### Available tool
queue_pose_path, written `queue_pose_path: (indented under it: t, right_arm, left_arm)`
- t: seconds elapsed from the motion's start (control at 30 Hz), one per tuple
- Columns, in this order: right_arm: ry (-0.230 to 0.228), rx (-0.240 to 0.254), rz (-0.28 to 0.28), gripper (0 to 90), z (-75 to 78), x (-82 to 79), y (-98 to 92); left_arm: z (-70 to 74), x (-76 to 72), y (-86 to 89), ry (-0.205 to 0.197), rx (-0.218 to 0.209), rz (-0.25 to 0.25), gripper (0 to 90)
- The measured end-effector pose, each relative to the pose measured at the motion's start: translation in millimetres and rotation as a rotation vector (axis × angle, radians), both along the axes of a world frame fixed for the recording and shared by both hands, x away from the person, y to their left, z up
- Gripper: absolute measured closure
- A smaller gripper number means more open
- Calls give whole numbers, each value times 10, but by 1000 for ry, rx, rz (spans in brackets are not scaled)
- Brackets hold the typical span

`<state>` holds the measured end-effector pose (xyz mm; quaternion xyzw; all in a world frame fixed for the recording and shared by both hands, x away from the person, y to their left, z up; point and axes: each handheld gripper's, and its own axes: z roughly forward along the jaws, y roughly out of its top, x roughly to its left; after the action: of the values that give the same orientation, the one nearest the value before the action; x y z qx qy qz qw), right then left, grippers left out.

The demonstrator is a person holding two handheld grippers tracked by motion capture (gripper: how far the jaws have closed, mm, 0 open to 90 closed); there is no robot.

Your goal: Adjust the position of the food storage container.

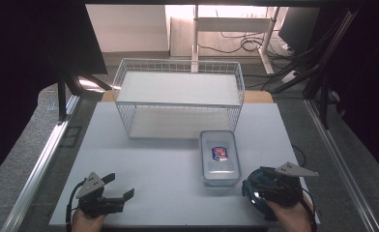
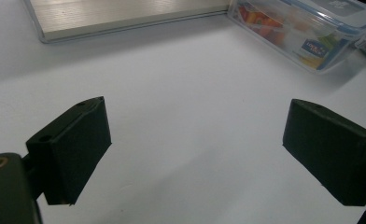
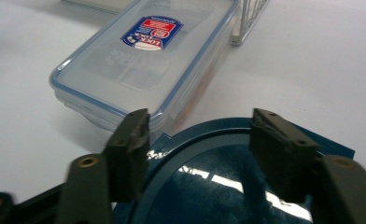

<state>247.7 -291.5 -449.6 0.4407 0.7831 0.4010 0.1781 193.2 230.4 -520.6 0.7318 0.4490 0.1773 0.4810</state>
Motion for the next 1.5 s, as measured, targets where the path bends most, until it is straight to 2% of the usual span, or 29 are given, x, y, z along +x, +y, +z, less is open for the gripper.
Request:
queue_pose_path:
  t: [0.1,0.2,0.27,0.3,0.43,0.53,0.6,0.77,0.9,1.03,1.13,1.17,1.37,1.47,1.5]
  right_arm:
    - [14,2,14,501,46,21,-3]
    - [25,-22,23,590,85,62,5]
    - [27,-26,26,613,101,81,14]
    - [29,-33,40,675,125,110,30]
    - [32,-57,86,813,178,185,102]
    - [31,-73,111,881,203,263,164]
    - [31,-78,113,887,207,290,185]
    - [46,-87,114,890,218,489,232]
    - [79,-75,95,890,213,679,231]
    - [106,-104,75,890,161,879,307]
    - [121,-118,68,890,125,955,355]
    - [148,-133,51,890,75,1045,417]
    - [230,-170,-26,890,-34,1275,542]
    - [244,-181,-42,891,-51,1328,568]
    - [256,-202,-54,891,-63,1377,595]
  left_arm:
    - [-7,6,6,9,-8,1,75]
    - [-2,5,11,12,-18,0,82]
    - [-1,5,12,12,-20,0,83]
    - [-3,6,15,15,-23,2,83]
    - [-7,9,18,19,-28,1,83]
    - [-8,9,14,20,-25,0,83]
    - [-9,9,12,20,-24,-1,83]
    - [-21,17,14,28,-30,-2,83]
    - [-22,18,13,30,-28,-3,83]
    - [-25,20,11,31,-27,-3,84]
    - [-25,20,12,32,-26,-4,84]
    - [-26,20,13,33,-27,-3,84]
    - [-29,21,13,34,-26,-5,84]
    - [-29,22,13,34,-25,-5,83]
    - [-31,24,11,35,-26,-6,83]
